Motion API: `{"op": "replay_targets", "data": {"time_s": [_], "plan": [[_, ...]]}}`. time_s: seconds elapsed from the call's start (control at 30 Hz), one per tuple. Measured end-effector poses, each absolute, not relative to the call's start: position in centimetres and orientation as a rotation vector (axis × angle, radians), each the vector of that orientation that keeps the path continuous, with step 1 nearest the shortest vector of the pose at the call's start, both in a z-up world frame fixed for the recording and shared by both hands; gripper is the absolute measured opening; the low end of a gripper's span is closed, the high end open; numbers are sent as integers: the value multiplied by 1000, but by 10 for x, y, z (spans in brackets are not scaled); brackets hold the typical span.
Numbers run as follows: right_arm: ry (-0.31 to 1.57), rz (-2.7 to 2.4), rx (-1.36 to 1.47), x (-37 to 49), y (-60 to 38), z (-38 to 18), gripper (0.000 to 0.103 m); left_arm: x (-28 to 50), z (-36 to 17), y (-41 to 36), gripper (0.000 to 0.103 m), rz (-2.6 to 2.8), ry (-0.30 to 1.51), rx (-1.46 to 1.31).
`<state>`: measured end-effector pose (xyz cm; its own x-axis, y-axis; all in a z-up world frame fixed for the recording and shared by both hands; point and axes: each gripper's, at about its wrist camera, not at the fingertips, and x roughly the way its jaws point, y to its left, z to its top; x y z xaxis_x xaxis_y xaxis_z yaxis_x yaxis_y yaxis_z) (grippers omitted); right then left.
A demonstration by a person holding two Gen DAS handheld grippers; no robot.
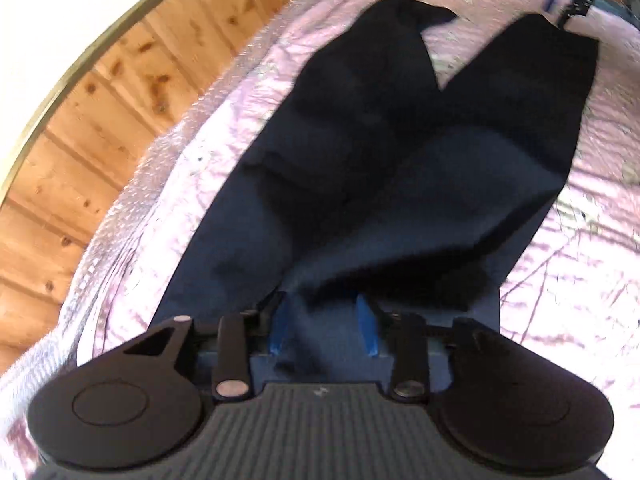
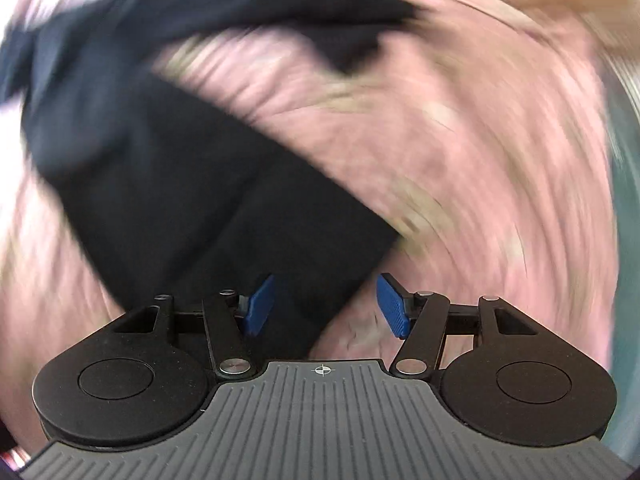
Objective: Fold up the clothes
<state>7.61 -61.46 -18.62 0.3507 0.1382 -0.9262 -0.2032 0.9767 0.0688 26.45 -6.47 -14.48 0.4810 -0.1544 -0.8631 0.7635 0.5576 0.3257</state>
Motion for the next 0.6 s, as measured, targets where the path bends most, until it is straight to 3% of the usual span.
{"op": "replay_targets", "data": {"time_s": [0.2, 0.23, 0.3, 0.33, 0.47, 0.57, 0.6], "plan": [[1096, 153, 231, 37, -631, -199, 54, 260, -132, -60, 38, -506, 926, 668], [1080, 147, 266, 31, -632, -202, 50, 258, -129, -60, 38, -490, 926, 656], [1046, 133, 336, 19, -634, -207, 21, 257, -121, -57, 38, -458, 926, 615], [1029, 128, 368, 14, -635, -209, 18, 257, -116, -54, 39, -436, 926, 585], [979, 149, 436, 9, -640, -211, 18, 247, -109, -35, 41, -318, 956, 433], [988, 160, 455, 6, -636, -217, 33, 221, -115, -16, 42, -246, 1004, 396], [996, 165, 427, 5, -632, -216, 27, 209, -120, -11, 42, -229, 1028, 405]]}}
